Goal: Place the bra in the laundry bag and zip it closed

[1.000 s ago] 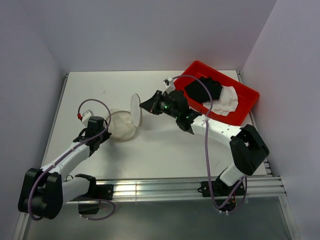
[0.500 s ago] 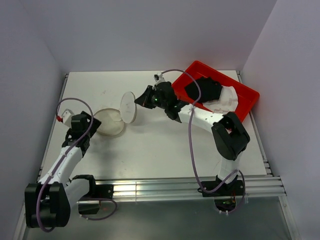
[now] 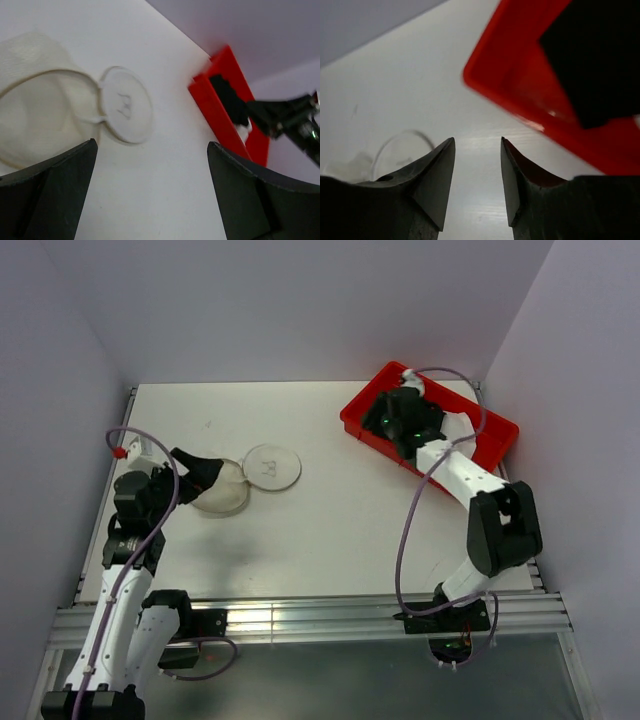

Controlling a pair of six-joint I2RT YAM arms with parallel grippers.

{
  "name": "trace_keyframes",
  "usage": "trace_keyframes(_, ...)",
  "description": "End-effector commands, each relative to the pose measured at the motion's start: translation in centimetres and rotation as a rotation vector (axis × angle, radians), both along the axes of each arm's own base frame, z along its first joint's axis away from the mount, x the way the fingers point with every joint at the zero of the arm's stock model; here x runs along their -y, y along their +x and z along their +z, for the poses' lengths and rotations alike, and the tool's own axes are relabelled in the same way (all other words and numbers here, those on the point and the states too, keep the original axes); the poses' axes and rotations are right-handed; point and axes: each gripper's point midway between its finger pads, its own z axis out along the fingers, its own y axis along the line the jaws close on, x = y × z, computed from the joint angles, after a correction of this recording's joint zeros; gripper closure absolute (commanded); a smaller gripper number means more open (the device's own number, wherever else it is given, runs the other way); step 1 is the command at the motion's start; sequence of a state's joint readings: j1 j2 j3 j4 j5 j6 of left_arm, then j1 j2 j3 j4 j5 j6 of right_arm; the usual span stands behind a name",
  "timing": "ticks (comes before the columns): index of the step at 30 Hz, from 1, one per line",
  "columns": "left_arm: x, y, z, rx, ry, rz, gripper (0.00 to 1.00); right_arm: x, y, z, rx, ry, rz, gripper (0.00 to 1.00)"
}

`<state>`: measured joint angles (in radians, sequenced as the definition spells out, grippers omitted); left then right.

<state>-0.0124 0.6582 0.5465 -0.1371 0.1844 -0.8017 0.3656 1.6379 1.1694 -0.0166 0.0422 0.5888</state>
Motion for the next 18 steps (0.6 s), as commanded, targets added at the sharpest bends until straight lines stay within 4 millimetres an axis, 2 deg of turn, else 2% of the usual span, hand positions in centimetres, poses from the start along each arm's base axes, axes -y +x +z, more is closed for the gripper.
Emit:
trace_keyframes(1,5.6,-3.1,6.5,0.173,0.102,-0.400,0.01,9.2,0.0,0.2,0.015,-0.112,-0.237,0.52)
trace_keyframes(2,6.4,-3.7,6.8,0.178,0.132,-0.447,0.01,10.8,0.0,0.0,0.012,-0.114,-0.275,0.54)
trace_keyframes(3,6.7,-4.3,7.2,0.173,0.161,-0.471,0.02,13.7,0.2,-0.2,0.005,-0.122,-0.345,0.56)
trace_keyframes(5,6.9,-4.6,6.9,0.177,0.229,-0.486,0.02,16.1,0.3,-0.5,-0.004,-0.136,-0.404,0.58)
trace_keyframes(6,7.1,-4.6,6.2,0.169,0.240,-0.492,0.02,18.0,0.5,-0.8,-0.016,-0.141,-0.447,0.58)
trace_keyframes(8,7.6,-4.7,5.1,0.160,0.252,-0.508,0.02,19.3,1.1,-1.3,-0.048,-0.159,-0.478,0.57)
trace_keyframes(9,7.8,-4.8,4.4,0.151,0.248,-0.517,0.03,20.6,1.4,-2.2,-0.068,-0.181,-0.513,0.55)
trace_keyframes(11,8.1,-5.3,4.3,0.145,0.266,-0.537,0.03,21.3,2.3,-2.2,-0.081,-0.197,-0.520,0.48)
trace_keyframes(12,8.1,-5.3,4.3,0.147,0.270,-0.535,0.03,22.2,2.6,-3.6,-0.116,-0.206,-0.536,0.46)
trace_keyframes(13,8.1,-5.4,4.3,0.148,0.275,-0.531,0.04,23.1,3.3,-3.4,-0.117,-0.197,-0.543,0.44)
trace_keyframes(15,8.4,-5.5,4.1,0.141,0.272,-0.549,0.04,23.5,4.5,-4.5,-0.144,-0.191,-0.536,0.44)
trace_keyframes(18,8.6,-5.5,4.0,0.139,0.265,-0.560,0.04,23.9,5.3,-6.1,-0.193,-0.180,-0.525,0.46)
